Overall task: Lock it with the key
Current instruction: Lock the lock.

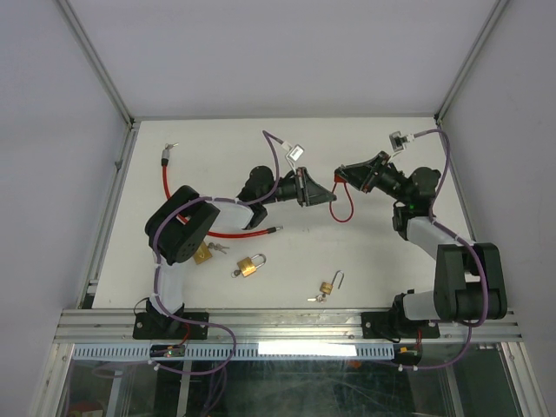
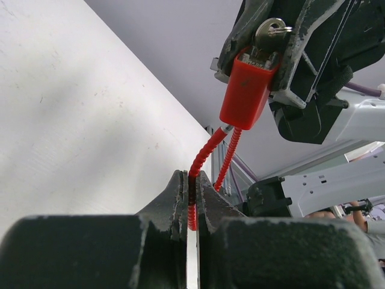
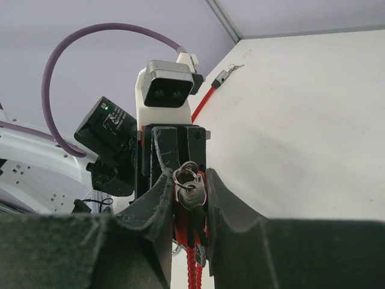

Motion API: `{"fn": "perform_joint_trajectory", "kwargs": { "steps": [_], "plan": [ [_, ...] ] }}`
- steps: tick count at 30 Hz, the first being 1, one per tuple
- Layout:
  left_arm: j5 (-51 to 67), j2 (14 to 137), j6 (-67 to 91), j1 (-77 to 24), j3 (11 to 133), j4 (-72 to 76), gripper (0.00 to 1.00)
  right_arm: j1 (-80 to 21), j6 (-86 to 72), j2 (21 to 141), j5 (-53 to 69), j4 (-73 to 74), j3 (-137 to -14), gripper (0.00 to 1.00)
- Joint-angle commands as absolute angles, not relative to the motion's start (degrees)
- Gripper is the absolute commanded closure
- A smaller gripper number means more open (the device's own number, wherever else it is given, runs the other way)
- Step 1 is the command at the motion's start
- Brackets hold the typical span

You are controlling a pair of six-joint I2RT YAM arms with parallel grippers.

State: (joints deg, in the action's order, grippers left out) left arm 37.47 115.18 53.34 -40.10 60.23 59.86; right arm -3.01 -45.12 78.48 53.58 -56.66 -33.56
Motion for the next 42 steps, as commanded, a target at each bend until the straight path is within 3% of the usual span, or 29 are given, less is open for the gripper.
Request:
{"fn": "perform_joint_trajectory", "kwargs": {
  "steps": [1,24,42],
  "plan": [
    [29.4,111.7,52.4,-38.0,67.2,67.3,1.00,-5.1,-45.5,77.3,63.1,-50.9,-32.9,1.00],
    [31.8,112.4,59.2,-40.7,71.4,73.5,1.00,-5.1,-40.7,76.0,60.2,-50.8,-31.3,1.00],
    [26.0,109.5,62.8,-41.0,65.5,79.1,1.00,-4.5,-37.8,74.5,59.9,-48.7,-31.6,1.00]
  ]
}}
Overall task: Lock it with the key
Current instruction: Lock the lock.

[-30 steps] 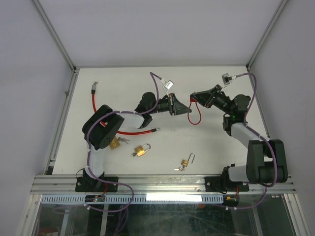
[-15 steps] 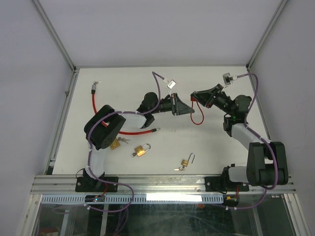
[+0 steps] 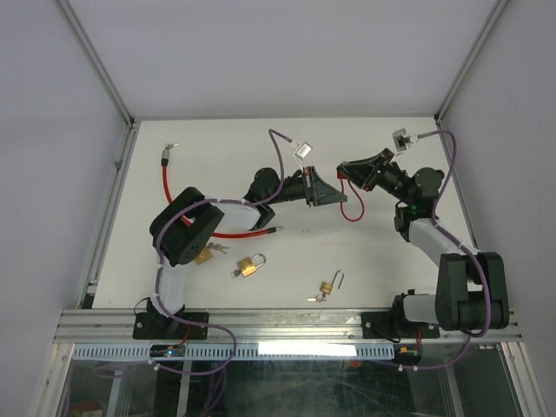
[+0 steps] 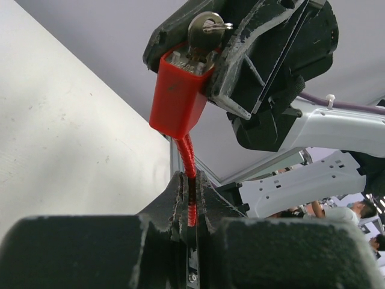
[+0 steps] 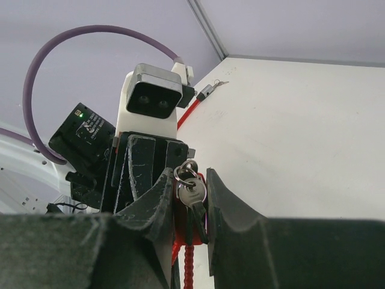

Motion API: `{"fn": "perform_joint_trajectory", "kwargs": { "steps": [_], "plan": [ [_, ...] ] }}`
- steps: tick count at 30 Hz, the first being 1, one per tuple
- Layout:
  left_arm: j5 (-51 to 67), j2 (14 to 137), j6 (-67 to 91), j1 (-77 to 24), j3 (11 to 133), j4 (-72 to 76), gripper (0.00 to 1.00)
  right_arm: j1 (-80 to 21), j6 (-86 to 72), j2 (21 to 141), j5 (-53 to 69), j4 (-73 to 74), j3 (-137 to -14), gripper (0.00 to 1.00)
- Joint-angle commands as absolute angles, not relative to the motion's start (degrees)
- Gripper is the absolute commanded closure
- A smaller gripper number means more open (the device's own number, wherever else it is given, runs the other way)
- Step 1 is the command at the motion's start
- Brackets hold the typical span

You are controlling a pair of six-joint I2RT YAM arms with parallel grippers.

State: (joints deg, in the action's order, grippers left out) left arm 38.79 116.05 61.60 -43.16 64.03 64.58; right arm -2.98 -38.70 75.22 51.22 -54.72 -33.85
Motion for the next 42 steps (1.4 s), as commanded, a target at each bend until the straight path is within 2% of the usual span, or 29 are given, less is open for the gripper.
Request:
{"fn": "perform_joint_trajectory", "kwargs": {
  "steps": [1,9,22,31,38,42],
  "plan": [
    [25.6,109.4,62.6,-40.8,65.0,79.3,1.00,-4.4,-37.8,74.5,60.1,-48.7,-31.6,1.00],
    [24.4,108.8,55.7,-38.8,62.7,72.7,1.00,-4.5,-37.9,74.3,60.5,-48.9,-31.6,1.00],
    [26.3,112.1,52.6,-38.9,69.5,65.7,1.00,-4.5,-39.1,74.9,60.5,-48.8,-31.8,1.00],
    [27.6,111.8,50.6,-39.9,69.7,66.1,1.00,-4.0,-38.1,75.1,59.6,-46.5,-32.3,1.00],
    [22.9,114.8,53.1,-42.0,70.6,73.1,1.00,-3.9,-38.0,75.2,59.5,-46.4,-32.3,1.00],
    [20.7,114.1,47.9,-43.5,68.3,76.2,1.00,-2.9,-38.0,75.0,59.6,-46.8,-32.3,1.00]
  ]
}}
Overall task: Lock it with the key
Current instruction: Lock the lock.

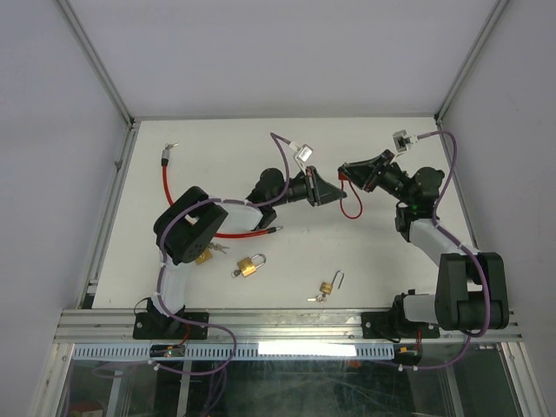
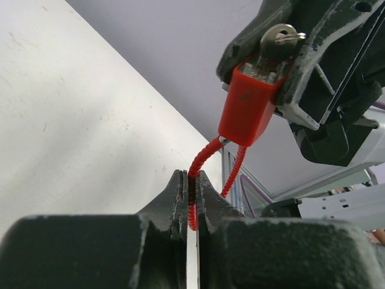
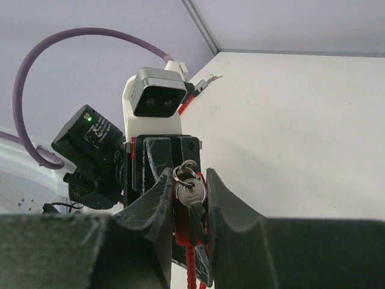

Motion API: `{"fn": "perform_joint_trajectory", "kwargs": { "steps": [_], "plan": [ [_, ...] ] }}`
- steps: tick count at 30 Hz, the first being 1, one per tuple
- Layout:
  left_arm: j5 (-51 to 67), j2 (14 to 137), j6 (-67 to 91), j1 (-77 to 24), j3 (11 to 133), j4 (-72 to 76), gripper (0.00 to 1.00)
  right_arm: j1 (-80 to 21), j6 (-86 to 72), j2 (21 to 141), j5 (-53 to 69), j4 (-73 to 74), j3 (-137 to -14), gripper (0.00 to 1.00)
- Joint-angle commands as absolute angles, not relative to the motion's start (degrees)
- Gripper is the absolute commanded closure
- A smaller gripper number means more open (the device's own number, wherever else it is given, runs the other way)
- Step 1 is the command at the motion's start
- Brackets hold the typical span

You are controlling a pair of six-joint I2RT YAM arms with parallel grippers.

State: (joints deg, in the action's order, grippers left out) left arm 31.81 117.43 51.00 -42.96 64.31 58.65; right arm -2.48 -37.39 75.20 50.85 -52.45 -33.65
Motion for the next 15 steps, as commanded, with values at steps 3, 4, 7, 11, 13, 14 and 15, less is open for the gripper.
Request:
{"fn": "perform_joint_trajectory", "kwargs": {
  "steps": [3,4,7,11,13,14,15],
  "plan": [
    [18.4,112.7,46.0,-44.1,64.5,82.6,1.00,-2.2,-37.5,74.7,59.6,-47.0,-32.2,1.00],
    [17.7,112.5,46.2,-44.1,63.4,85.7,1.00,-2.2,-37.3,74.5,59.6,-47.0,-32.3,1.00],
    [16.6,112.2,47.5,-44.1,61.8,89.2,1.00,-2.0,-36.2,73.7,59.3,-46.4,-32.3,1.00],
    [16.3,111.7,48.9,-44.1,60.7,90.8,1.00,-2.0,-34.1,72.2,59.0,-44.7,-32.4,1.00],
    [16.0,111.7,49.4,-44.1,60.2,91.4,1.00,-2.0,-33.9,72.0,59.2,-44.7,-32.4,1.00],
    [15.8,111.8,49.6,-43.9,60.1,91.5,1.00,-2.0,-34.0,71.9,59.3,-44.8,-32.4,1.00],
    [15.7,111.9,49.8,-43.8,60.1,91.5,1.00,-2.0,-34.1,71.9,59.3,-45.0,-32.3,1.00]
  ]
}}
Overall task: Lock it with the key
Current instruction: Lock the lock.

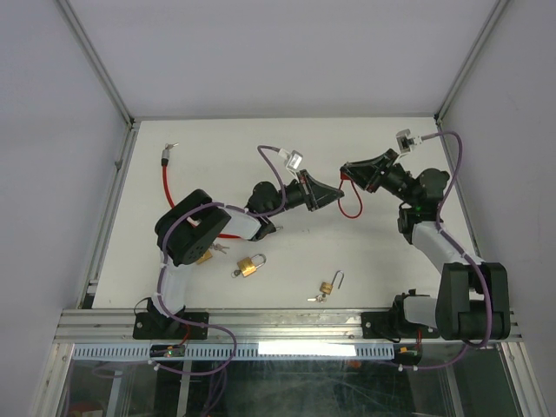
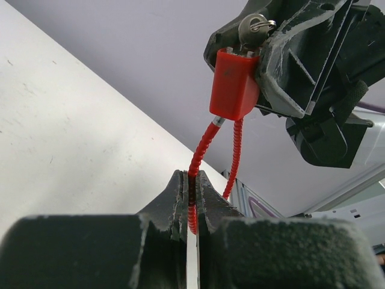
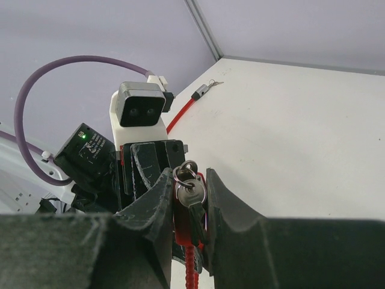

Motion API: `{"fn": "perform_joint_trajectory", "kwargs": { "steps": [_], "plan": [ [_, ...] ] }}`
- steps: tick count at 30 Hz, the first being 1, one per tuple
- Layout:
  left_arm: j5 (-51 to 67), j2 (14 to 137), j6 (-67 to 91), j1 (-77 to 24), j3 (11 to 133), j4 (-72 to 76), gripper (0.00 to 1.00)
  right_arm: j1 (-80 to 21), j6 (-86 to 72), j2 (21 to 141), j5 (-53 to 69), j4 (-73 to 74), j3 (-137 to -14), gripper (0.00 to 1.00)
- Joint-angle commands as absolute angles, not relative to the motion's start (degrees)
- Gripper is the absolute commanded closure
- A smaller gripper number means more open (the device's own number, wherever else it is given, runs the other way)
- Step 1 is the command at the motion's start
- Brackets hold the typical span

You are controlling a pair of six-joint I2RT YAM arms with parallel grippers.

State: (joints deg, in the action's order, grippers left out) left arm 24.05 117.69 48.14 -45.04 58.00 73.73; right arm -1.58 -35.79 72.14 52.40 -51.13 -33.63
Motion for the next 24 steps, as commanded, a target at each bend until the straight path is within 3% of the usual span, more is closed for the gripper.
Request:
{"fn": "perform_joint_trajectory", "kwargs": {
  "steps": [1,11,24],
  "plan": [
    [15.7,112.1,50.0,-43.7,60.1,91.6,1.00,-2.0,-34.1,72.0,59.3,-44.9,-32.4,1.00],
    [16.1,114.7,50.4,-45.5,60.8,92.0,1.00,-1.1,-37.3,72.6,58.4,-48.0,-31.5,1.00],
    [11.6,115.4,52.6,-49.2,63.6,94.7,1.00,-0.7,-43.9,74.8,57.0,-65.2,-26.4,1.00]
  ]
}}
